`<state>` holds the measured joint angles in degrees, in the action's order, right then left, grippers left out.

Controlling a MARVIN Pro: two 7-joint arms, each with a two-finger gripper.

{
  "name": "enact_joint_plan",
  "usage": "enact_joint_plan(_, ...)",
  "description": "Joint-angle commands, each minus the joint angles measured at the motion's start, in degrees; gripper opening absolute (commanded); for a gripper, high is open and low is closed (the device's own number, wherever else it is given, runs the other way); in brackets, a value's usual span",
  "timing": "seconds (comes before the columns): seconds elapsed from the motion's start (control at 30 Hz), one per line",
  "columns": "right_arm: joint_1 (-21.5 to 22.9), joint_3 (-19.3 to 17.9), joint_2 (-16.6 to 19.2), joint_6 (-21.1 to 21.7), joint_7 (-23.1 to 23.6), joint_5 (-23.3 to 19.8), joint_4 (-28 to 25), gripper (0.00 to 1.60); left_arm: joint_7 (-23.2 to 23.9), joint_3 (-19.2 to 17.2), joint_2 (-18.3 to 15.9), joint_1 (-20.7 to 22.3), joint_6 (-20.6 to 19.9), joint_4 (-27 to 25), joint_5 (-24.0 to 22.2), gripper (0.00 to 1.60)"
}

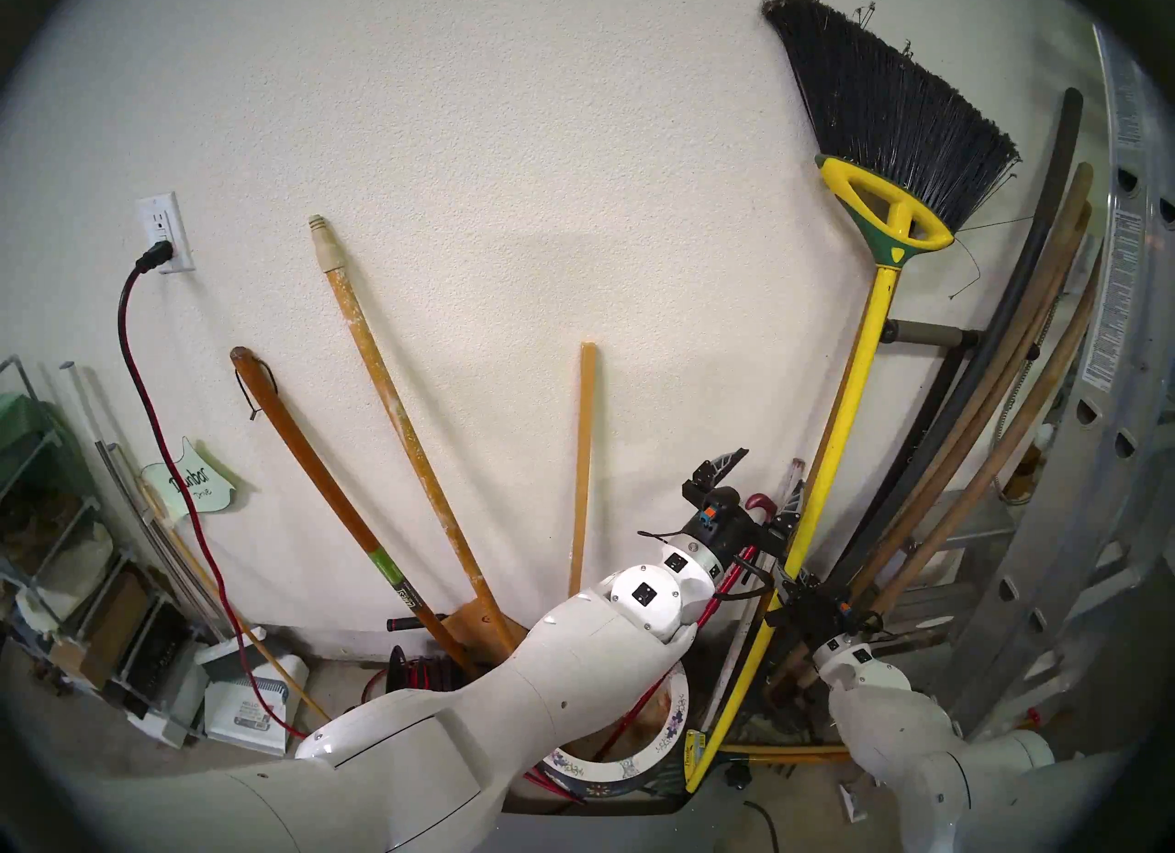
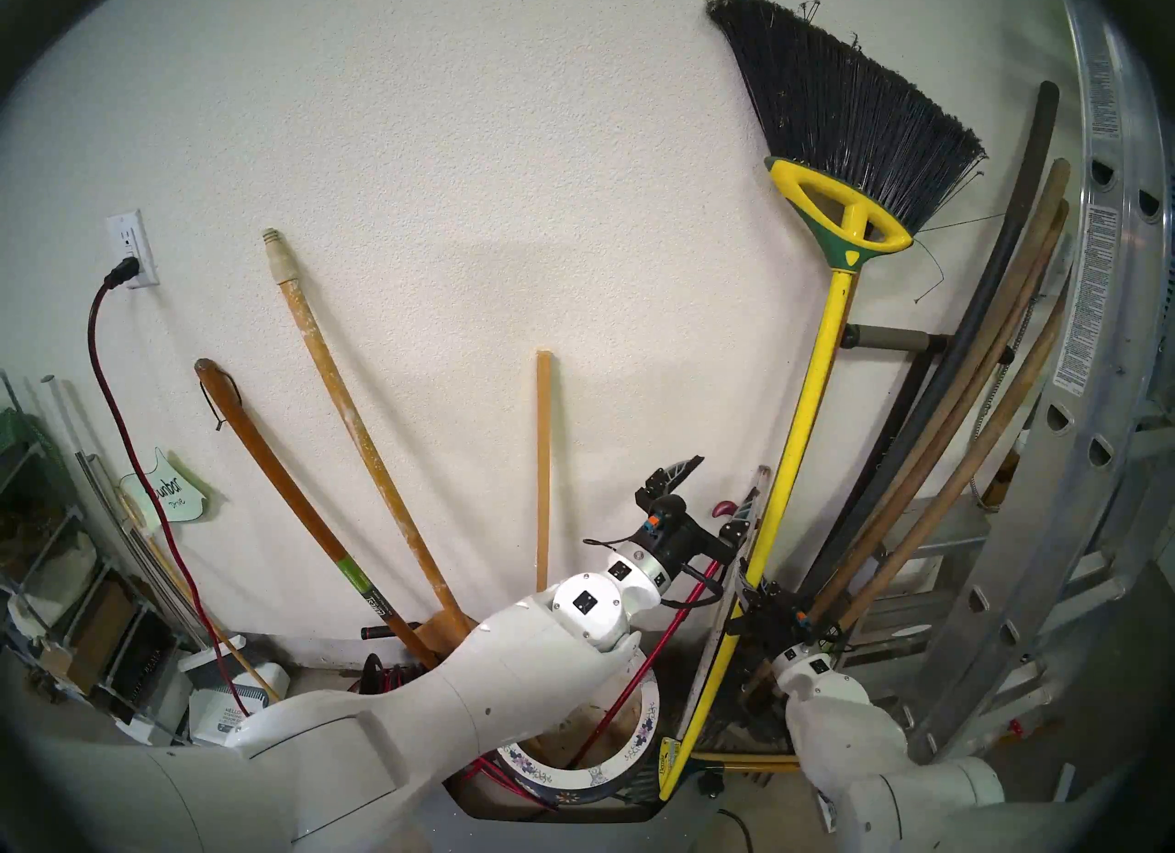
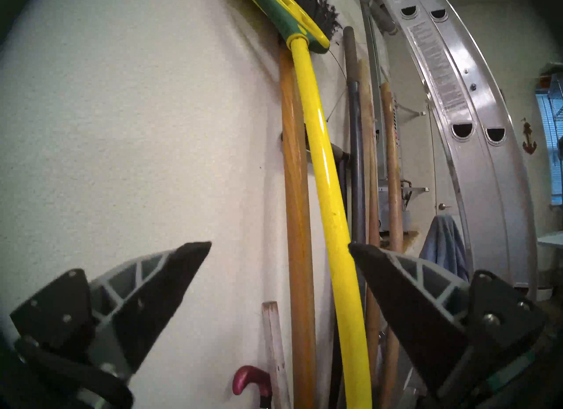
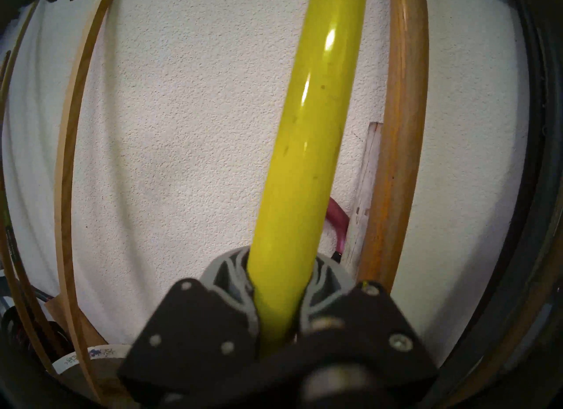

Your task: Take wooden sticks or brooms out of the pot

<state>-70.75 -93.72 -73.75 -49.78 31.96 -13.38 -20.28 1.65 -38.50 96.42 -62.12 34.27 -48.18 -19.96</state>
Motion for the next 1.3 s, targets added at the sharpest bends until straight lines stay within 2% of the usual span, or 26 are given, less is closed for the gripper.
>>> enact_joint_plan(0.0,3.06,0.36,0.17,-3.55,-0.37,0.88,4.49,0.0,-2.36,-0.64,-2.65,-2.84,-0.29,-5.11,0.35,1.6)
enact_joint_plan(0.07,3.16,0.67,-0.06,-5.16,-0.75,1.74,4.91,0.0,-2.65,-0.65,-3.35,-3.57,-0.65,-6.56,0.47,1.6)
enact_joint_plan(0.37,2.01,1.05,-0.95,-5.22,-2.52,3.55,3.91,0.02,-4.1,-1.03,-5.96,-6.05,-1.99,-11.61,0.93,1.6)
enact_joint_plan(0.43,1.59,1.07,-1.05,-5.22,-3.06,3.88,3.28,0.19,-4.33,-1.06,-6.31,-6.45,-2.21,-12.4,1.04,1.6)
enact_joint_plan(0.5,1.11,1.02,-1.17,-5.22,-3.42,4.05,2.57,0.47,-4.5,-1.06,-6.59,-6.81,-2.36,-13.02,1.17,1.6)
enact_joint_plan(0.6,0.07,0.86,-1.34,-5.22,-4.08,4.34,1.07,0.77,-4.87,-1.03,-7.17,-7.47,-2.79,-14.5,1.43,1.6)
enact_joint_plan(0.63,-0.22,0.82,-1.38,-5.22,-4.27,4.44,0.64,0.8,-4.96,-1.02,-7.34,-7.64,-2.92,-14.91,1.51,1.6)
enact_joint_plan(0.7,-1.05,0.67,-1.52,-5.22,-4.61,4.53,-0.6,1.1,-5.12,-1.03,-7.57,-7.91,-3.04,-15.46,1.68,1.6)
enact_joint_plan(0.73,-1.4,0.62,-1.58,-5.22,-4.75,4.58,-1.16,1.39,-5.23,-1.03,-7.78,-8.11,-3.18,-15.93,1.78,1.6)
enact_joint_plan(0.77,-1.63,0.58,-1.62,-5.22,-4.81,4.6,-1.55,1.56,-5.31,-1.02,-7.93,-8.25,-3.29,-16.29,1.85,1.6)
enact_joint_plan(0.8,-2.31,0.47,-1.71,-5.22,-4.92,4.6,-2.73,1.6,-5.4,-1.03,-8.07,-8.38,-3.35,-16.57,1.95,1.6)
enact_joint_plan(1.07,-6.45,-0.06,-2.18,-5.14,-6.65,5.01,-10.02,1.6,-5.9,-1.2,-9.24,-9.53,-3.87,-19.01,2.2,1.6)
enact_joint_plan(1.27,-9.45,-0.73,-2.72,-3.46,-9.41,6.26,-14.9,1.6,-6.21,-1.26,-10.17,-10.39,-4.23,-21.0,2.34,1.6)
